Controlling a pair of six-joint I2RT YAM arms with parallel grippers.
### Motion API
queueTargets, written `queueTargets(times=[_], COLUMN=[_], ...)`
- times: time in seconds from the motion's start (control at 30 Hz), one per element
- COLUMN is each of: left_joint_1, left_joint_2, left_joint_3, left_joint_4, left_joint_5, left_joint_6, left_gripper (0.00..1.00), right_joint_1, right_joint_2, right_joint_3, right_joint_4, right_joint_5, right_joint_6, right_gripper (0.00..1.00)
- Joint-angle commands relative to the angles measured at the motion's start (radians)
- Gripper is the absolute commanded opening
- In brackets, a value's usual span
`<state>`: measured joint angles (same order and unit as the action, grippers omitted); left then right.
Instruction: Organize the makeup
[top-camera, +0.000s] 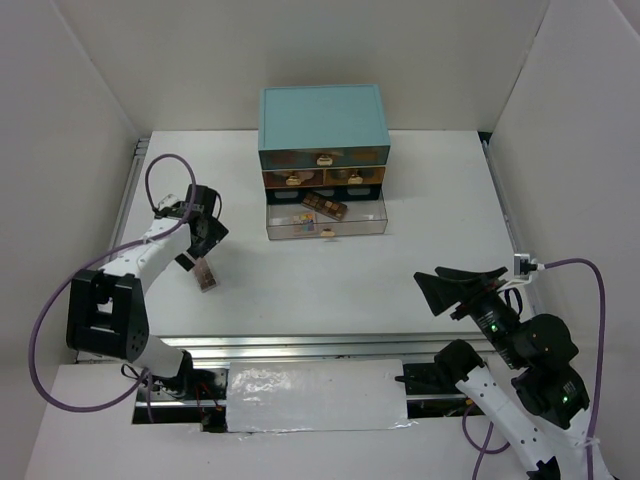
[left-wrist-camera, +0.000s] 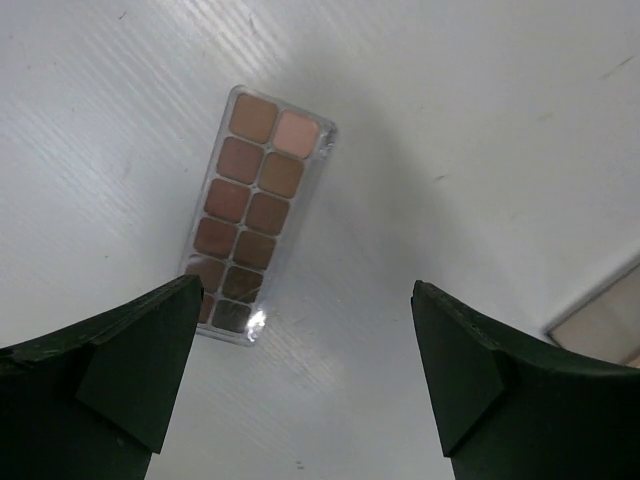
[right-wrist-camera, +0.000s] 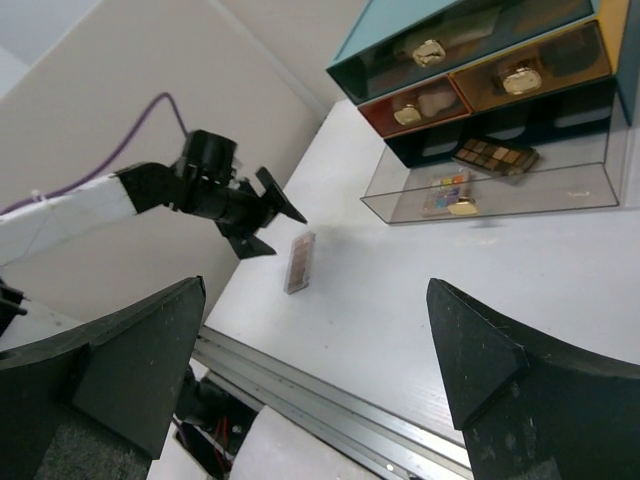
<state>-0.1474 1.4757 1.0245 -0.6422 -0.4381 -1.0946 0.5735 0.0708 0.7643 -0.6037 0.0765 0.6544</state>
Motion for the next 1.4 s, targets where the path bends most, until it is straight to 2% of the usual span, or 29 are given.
queueTargets(times=[0.0, 0.33, 0.43, 0.53, 0.57, 0.6, 0.63, 0.7, 0.73, 0.8, 0.9, 0.93, 1.0, 1.1, 1.17, 1.2, 1.23, 1.37], left_joint_1=[0.031, 0.069, 0.072, 0.072, 0.072, 0.071, 0.071, 0.069, 0.063, -0.001, -0.165, -0.247, -0.335, -0.420, -0.478, -0.495, -0.509, -0.558], left_joint_2=[0.024, 0.126, 0.166, 0.172, 0.163, 0.141, 0.129, 0.080, 0.055, -0.041, -0.139, -0.158, -0.166, -0.154, -0.131, -0.099, -0.074, 0.089], left_joint_3=[-0.050, -0.173, -0.182, -0.195, -0.198, -0.211, -0.211, -0.196, -0.184, -0.130, -0.009, 0.050, 0.083, 0.098, 0.072, 0.059, 0.057, 0.138], left_joint_4=[0.025, 0.150, 0.180, 0.184, 0.184, 0.188, 0.185, 0.177, 0.168, 0.147, 0.101, 0.105, 0.162, 0.274, 0.428, 0.476, 0.593, 0.726], left_joint_5=[0.038, 0.091, 0.114, 0.113, 0.107, 0.110, 0.108, 0.116, 0.116, 0.073, -0.014, -0.031, -0.033, -0.054, -0.092, -0.103, -0.106, -0.155], left_joint_6=[0.075, 0.061, 0.050, 0.038, 0.038, 0.038, 0.036, 0.058, 0.065, 0.070, 0.026, 0.006, -0.033, -0.187, -0.284, -0.322, -0.362, -0.447], left_gripper=[0.99, 0.99, 0.95, 0.50, 0.41, 0.41, 0.32, 0.23, 0.15, 0.10, 0.04, 0.04, 0.06, 0.06, 0.10, 0.11, 0.12, 0.16], right_joint_1=[0.008, 0.009, 0.008, 0.008, 0.008, 0.008, 0.008, 0.006, 0.006, 0.008, 0.008, 0.008, 0.006, 0.006, 0.006, 0.006, 0.008, 0.008], right_joint_2=[0.003, -0.003, -0.011, -0.014, -0.011, -0.008, -0.006, -0.003, -0.003, -0.002, 0.000, 0.003, 0.003, 0.004, 0.004, 0.010, 0.011, 0.030], right_joint_3=[-0.013, -0.008, -0.014, -0.014, -0.011, -0.005, -0.002, 0.007, 0.009, 0.012, 0.016, 0.021, 0.027, 0.039, 0.043, 0.047, 0.052, 0.081], right_joint_4=[0.081, 0.074, 0.081, 0.082, 0.081, 0.078, 0.074, 0.074, 0.073, 0.070, 0.064, 0.058, 0.051, 0.045, 0.042, 0.041, 0.035, 0.007], right_joint_5=[-0.040, -0.040, -0.041, -0.040, -0.038, -0.035, -0.032, -0.027, -0.024, -0.015, 0.009, 0.020, 0.046, 0.065, 0.069, 0.074, 0.075, 0.089], right_joint_6=[0.013, 0.007, 0.013, 0.013, 0.011, 0.010, 0.008, 0.007, 0.005, 0.002, -0.006, -0.009, -0.009, -0.009, -0.007, -0.006, -0.006, -0.010], right_gripper=[1.00, 1.00, 1.00, 1.00, 1.00, 1.00, 1.00, 1.00, 1.00, 1.00, 1.00, 1.00, 1.00, 1.00, 1.00, 1.00, 1.00, 1.00])
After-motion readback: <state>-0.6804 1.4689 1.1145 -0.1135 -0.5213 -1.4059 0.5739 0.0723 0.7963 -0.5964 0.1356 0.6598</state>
